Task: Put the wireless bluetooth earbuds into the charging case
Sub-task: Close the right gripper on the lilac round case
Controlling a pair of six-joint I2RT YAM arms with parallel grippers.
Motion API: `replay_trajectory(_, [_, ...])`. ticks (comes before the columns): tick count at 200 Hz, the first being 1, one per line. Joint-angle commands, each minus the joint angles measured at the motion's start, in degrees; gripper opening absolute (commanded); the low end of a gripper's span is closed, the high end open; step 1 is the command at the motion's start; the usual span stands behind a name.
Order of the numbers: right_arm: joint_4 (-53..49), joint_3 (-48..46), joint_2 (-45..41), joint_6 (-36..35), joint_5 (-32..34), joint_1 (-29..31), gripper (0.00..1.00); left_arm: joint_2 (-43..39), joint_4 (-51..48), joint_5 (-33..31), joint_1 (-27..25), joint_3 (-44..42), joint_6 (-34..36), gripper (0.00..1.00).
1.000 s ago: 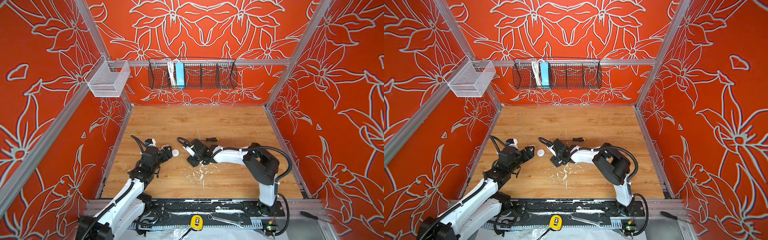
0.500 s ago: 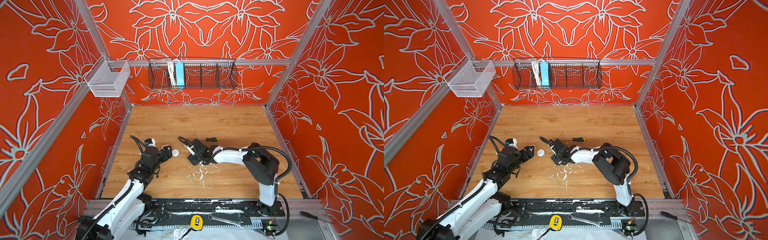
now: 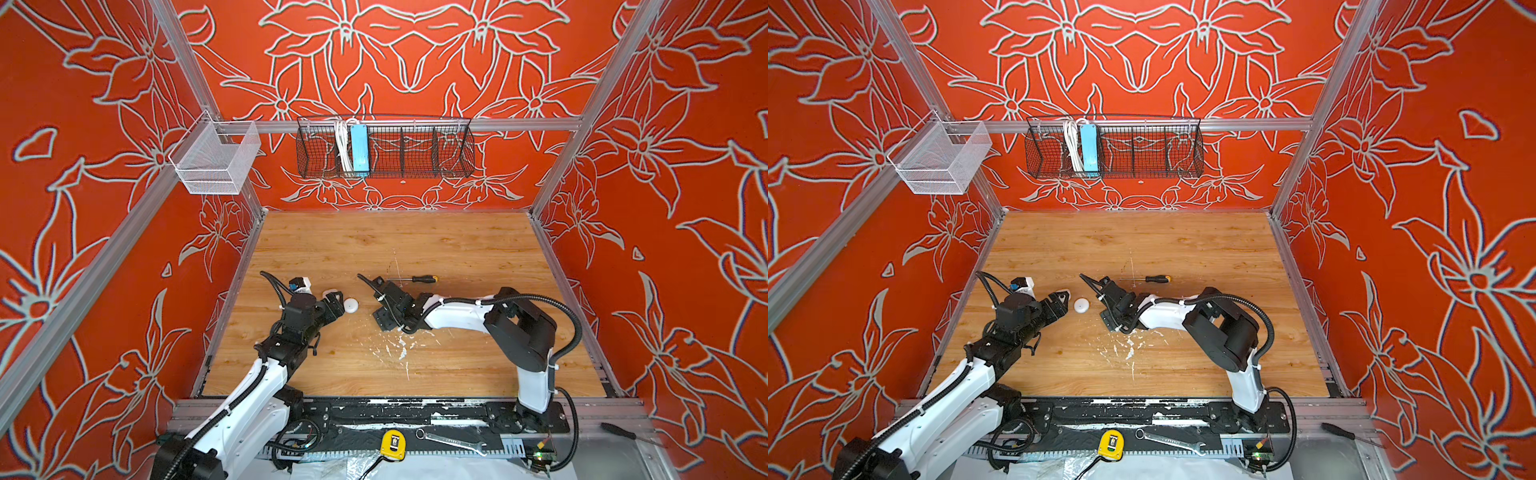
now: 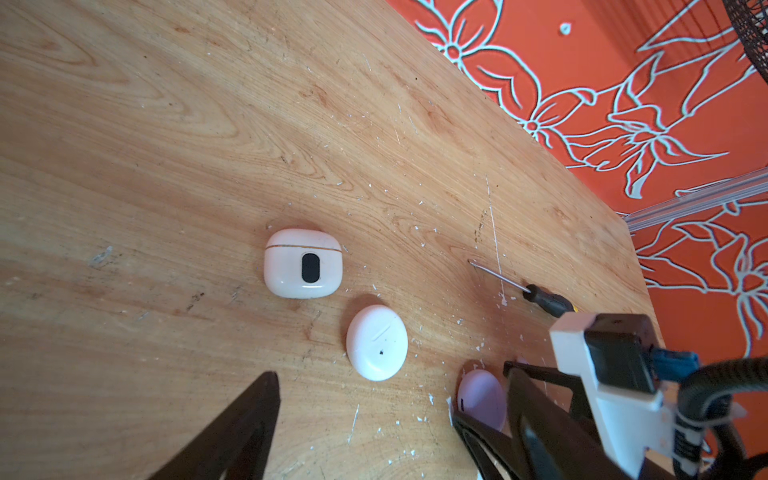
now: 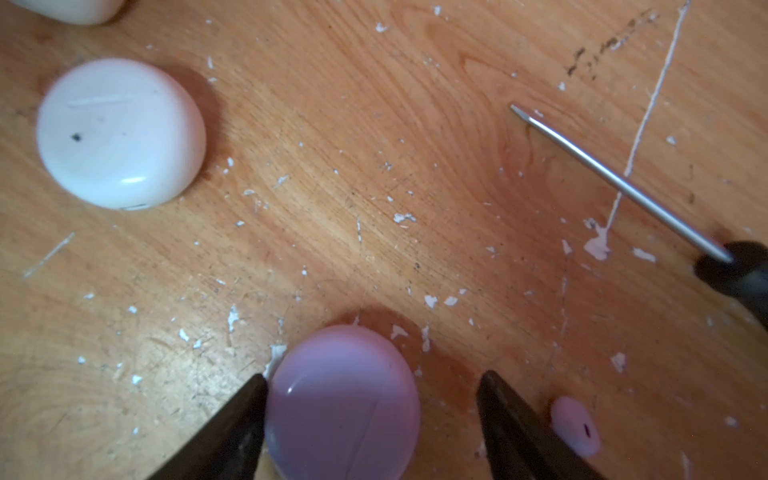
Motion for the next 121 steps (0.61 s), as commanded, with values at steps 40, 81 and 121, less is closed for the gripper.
replay_trajectory(40, [-4.2, 1.8, 1.4, 11.4, 5.6, 2.2, 0.86, -0.9, -0.3, -0.4, 0.2, 0.6, 0.1, 0.85])
replay_trajectory(81, [-4.8, 2.6, 2.4, 16.1, 7.9, 3.1, 0.85, -1.7, -0.5, -0.5, 0.2, 0.5, 0.1, 0.85])
replay_trajectory(121, [-6.8, 4.9, 4.7, 18.7, 8.9, 3.8, 0.78, -1.9, -0.5, -0.4, 0.2, 0.4, 0.0, 0.85])
